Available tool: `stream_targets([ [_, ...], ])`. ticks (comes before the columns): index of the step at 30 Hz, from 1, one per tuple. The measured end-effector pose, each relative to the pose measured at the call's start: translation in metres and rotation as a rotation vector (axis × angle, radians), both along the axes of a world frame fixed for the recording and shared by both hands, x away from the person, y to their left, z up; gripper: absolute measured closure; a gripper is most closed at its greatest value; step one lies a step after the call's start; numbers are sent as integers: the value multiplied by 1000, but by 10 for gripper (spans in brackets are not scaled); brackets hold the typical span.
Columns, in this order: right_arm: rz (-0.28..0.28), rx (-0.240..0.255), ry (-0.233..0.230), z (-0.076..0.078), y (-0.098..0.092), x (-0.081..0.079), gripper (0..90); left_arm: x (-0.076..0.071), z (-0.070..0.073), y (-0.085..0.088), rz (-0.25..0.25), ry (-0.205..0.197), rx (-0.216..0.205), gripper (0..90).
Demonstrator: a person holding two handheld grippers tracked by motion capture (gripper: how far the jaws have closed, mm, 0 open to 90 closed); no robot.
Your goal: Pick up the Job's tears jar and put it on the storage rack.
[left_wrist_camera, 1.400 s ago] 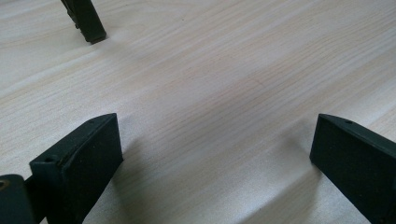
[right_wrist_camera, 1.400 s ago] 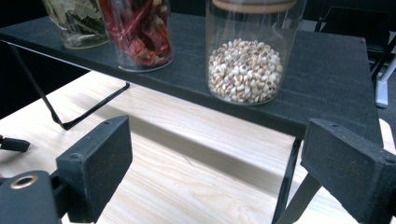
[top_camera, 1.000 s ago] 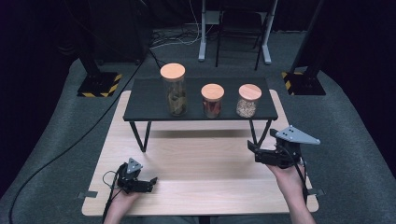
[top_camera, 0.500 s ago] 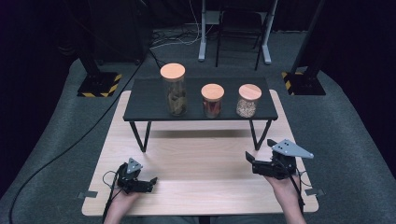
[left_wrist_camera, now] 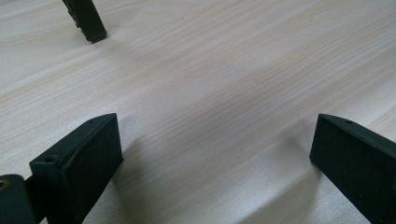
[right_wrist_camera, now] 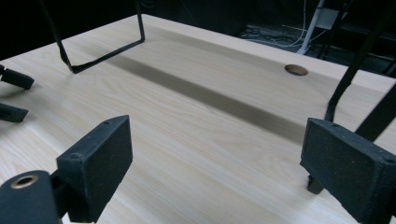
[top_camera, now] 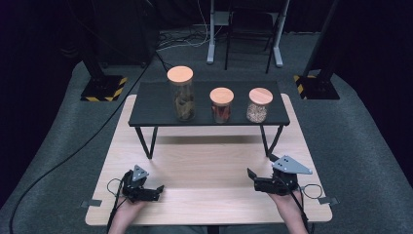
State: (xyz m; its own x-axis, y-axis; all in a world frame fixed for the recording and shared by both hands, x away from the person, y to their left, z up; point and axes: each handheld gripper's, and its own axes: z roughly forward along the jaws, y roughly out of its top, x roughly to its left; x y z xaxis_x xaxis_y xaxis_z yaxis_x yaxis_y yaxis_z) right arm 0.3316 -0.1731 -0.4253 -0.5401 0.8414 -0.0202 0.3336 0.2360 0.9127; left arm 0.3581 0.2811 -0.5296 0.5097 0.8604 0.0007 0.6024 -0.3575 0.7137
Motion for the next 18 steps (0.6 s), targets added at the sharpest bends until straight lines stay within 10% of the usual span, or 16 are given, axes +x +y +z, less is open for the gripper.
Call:
stream_targets([
  [18,57,-55,69,-40,32,4,82,0,0,0,0,0,0,19],
])
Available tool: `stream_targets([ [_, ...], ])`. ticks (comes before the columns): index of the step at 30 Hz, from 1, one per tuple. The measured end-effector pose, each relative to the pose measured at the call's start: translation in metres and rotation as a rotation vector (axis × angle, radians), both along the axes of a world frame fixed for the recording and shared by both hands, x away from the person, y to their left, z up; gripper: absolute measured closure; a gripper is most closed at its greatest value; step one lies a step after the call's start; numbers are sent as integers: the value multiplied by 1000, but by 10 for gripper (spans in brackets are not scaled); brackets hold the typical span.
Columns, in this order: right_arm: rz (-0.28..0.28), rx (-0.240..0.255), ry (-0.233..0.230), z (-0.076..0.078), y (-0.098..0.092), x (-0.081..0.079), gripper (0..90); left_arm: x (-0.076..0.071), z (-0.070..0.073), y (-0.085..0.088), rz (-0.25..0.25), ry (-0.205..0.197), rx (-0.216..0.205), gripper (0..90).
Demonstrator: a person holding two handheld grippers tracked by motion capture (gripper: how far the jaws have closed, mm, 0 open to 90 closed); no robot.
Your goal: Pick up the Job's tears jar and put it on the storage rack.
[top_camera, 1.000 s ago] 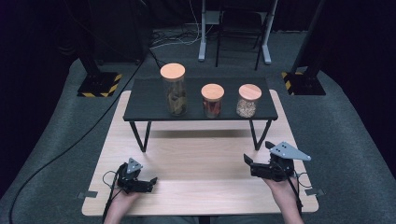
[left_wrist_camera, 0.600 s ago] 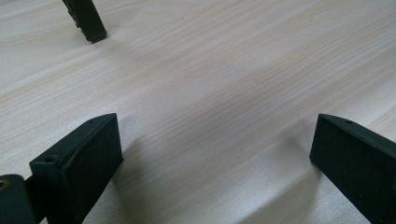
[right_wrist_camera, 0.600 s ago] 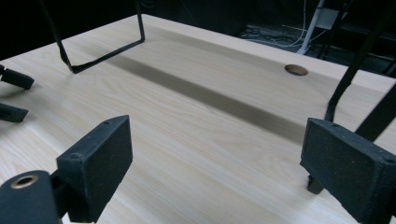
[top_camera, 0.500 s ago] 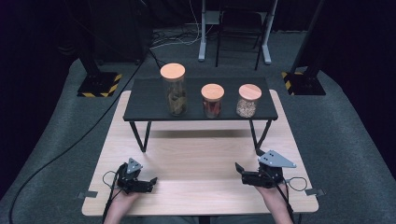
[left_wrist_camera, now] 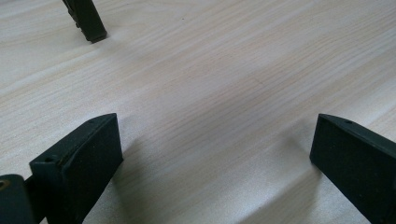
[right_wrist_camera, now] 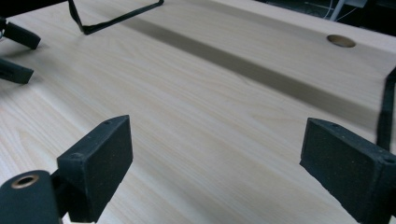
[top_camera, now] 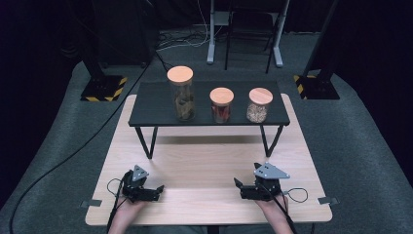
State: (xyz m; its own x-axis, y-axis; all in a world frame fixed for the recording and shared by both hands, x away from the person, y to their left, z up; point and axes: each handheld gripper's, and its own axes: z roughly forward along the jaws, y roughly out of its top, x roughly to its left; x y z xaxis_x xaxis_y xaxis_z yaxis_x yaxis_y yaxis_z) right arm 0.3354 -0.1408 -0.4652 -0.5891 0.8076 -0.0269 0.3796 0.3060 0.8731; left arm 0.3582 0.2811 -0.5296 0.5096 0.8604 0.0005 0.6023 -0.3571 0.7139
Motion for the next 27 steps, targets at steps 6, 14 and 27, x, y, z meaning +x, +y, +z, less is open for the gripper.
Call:
stream_targets([
  [6,24,-17,20,-11,13,2,82,0,0,0,0,0,0,19],
  [14,61,-44,60,-27,27,6,82,0,0,0,0,0,0,19],
  [27,91,-77,148,-50,37,10,82,0,0,0,0,0,0,18],
])
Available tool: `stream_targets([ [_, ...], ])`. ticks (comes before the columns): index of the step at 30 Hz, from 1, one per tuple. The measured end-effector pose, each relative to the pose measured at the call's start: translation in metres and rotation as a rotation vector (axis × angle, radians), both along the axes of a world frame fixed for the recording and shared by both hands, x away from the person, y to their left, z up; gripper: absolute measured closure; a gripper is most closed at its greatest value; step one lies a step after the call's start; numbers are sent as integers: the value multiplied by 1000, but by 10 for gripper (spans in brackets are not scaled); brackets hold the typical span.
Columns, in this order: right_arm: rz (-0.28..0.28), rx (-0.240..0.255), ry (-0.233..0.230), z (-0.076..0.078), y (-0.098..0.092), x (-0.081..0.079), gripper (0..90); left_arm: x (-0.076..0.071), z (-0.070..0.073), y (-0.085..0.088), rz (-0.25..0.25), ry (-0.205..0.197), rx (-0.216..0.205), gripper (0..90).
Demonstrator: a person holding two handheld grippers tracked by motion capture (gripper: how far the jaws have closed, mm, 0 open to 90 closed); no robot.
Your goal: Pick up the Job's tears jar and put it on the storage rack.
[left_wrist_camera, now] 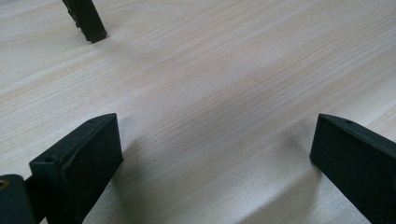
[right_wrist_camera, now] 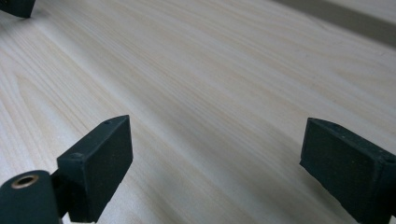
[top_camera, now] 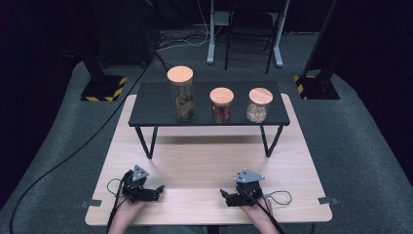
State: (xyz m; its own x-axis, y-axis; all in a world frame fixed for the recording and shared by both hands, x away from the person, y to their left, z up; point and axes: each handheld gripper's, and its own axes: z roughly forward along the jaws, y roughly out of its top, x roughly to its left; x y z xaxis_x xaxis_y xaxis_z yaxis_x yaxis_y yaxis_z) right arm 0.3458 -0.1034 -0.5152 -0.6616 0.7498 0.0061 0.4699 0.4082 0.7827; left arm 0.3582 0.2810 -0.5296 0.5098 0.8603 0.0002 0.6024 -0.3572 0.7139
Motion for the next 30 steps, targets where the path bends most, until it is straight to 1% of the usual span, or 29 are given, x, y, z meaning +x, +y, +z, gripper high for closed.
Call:
stream_targets([
  [6,-2,-10,36,-9,0,1,83,0,0,0,0,1,0,18],
  [16,-2,-35,69,-13,3,2,84,0,0,0,0,0,0,18],
  [21,3,-63,64,-13,5,2,79,0,0,0,-2,1,2,18],
  [30,6,-62,61,-14,5,2,74,0,0,0,-2,1,1,18],
])
